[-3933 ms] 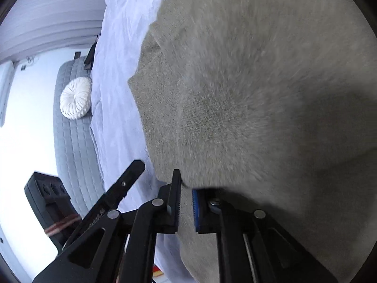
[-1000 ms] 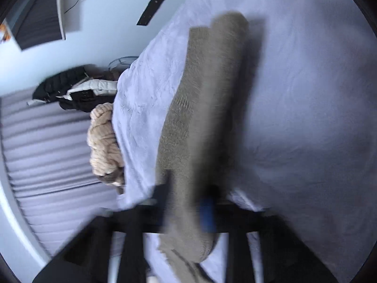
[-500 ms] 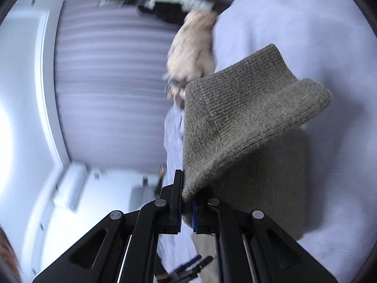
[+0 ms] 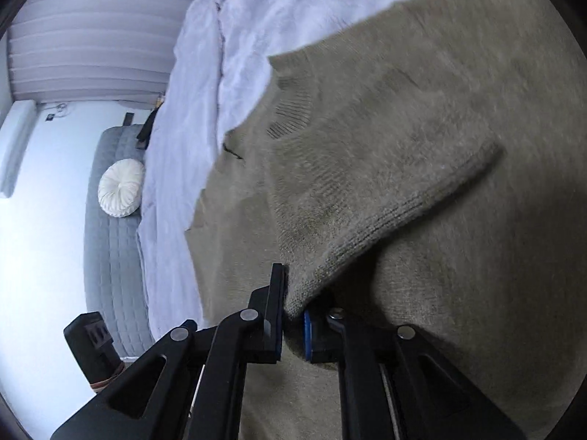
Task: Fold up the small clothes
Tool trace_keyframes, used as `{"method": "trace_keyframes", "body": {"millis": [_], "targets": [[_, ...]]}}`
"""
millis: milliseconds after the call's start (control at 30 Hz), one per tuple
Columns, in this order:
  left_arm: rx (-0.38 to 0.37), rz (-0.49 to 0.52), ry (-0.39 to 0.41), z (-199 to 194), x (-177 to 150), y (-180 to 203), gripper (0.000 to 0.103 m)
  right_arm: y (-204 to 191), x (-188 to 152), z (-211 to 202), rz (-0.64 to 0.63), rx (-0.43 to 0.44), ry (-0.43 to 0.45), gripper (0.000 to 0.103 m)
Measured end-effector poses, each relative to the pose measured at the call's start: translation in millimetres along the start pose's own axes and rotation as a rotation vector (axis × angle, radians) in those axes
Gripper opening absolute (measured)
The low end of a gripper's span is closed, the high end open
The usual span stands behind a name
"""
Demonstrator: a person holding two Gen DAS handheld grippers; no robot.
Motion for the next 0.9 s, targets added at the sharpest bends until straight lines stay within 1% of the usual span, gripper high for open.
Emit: {"method": "trace_keyframes", "body": {"millis": [33,67,100,167,233,267,300,333,433,467,500,533,567,600,633,667,733,767,800,900], "targets": [[-0.013,-0.007,0.005,0.0,0.4,-4.5,0.096,3.7,-3.3,0.8,0.023,-0.006,0.008,0.024],[-0.029,-0.014,0.009,0.5,1.1,-8.5,0.096,5.4,-2.9,-1.6,0.047,-0.013,0.029,0.039],[-0.051,-0.022,0.013,0.7,2.1,-11.9,0.096,6.9,-5.3,-5.9,0.055,-0.025,0.052,0.050],[-0.120,-0.051,0.019,0.8,5.4,-17.6,0.096,6.8,-1.0,-16.2,0.049,-0.054,0.123,0.049],[-0.218,-0.099,0.019,2.2,10.3,-22.9,0.096,0.3,13.5,-19.5,0.023,-0.074,0.158,0.027],[-0.263,-0.122,0.015,3.4,12.8,-25.3,0.096,-7.6,18.1,-16.8,-0.006,-0.084,0.157,0.013],[-0.313,-0.151,0.012,5.1,15.8,-27.8,0.096,-16.3,12.1,-16.2,-0.048,-0.086,0.147,0.012],[-0.365,-0.190,0.010,7.4,18.7,-31.2,0.096,-27.5,13.2,-12.6,-0.099,-0.085,0.130,0.012],[-0.496,-0.297,-0.018,17.4,24.2,-38.5,0.096,-60.8,-6.5,10.0,-0.280,-0.102,0.041,0.012],[-0.526,-0.324,-0.031,22.0,24.7,-39.5,0.096,-71.3,-15.6,22.1,-0.337,-0.107,-0.001,0.012],[-0.550,-0.350,-0.047,28.2,24.8,-39.7,0.096,-74.5,-25.9,27.4,-0.372,-0.119,-0.030,0.016],[-0.561,-0.360,-0.059,32.0,24.5,-38.0,0.096,-78.1,-35.0,37.7,-0.405,-0.138,-0.070,0.016],[-0.564,-0.362,-0.066,35.3,25.0,-35.3,0.096,-78.3,-42.7,45.0,-0.419,-0.159,-0.102,0.020],[-0.565,-0.356,-0.070,37.6,25.7,-32.3,0.096,-78.0,-47.5,48.5,-0.420,-0.176,-0.122,0.029],[-0.567,-0.346,-0.074,39.0,26.3,-28.8,0.096,-75.8,-53.0,50.5,-0.411,-0.178,-0.141,0.033],[-0.567,-0.340,-0.075,39.8,27.2,-26.1,0.096,-73.3,-57.0,48.1,-0.400,-0.172,-0.144,0.038],[-0.571,-0.328,-0.081,41.9,29.0,-21.1,0.097,-65.3,-60.0,37.7,-0.367,-0.151,-0.139,0.043],[-0.572,-0.325,-0.084,42.8,30.0,-19.8,0.097,-59.4,-61.3,29.9,-0.338,-0.144,-0.136,0.049],[-0.568,-0.321,-0.087,43.8,29.7,-19.1,0.097,-52.2,-61.9,22.8,-0.309,-0.140,-0.130,0.053],[-0.547,-0.301,-0.102,47.0,30.0,-13.3,0.097,-27.1,-63.4,-1.2,-0.192,-0.112,-0.109,0.053]]}}
Point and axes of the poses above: each gripper's, at about its wrist camera, not at the fingertips, and z roughly the way its jaws point, y to its right, x to its top, the point moved 3 cm from there along z, roughly the way its jaws point, and after that the axes turned 5 degrees about y, right-handed, at the moved point
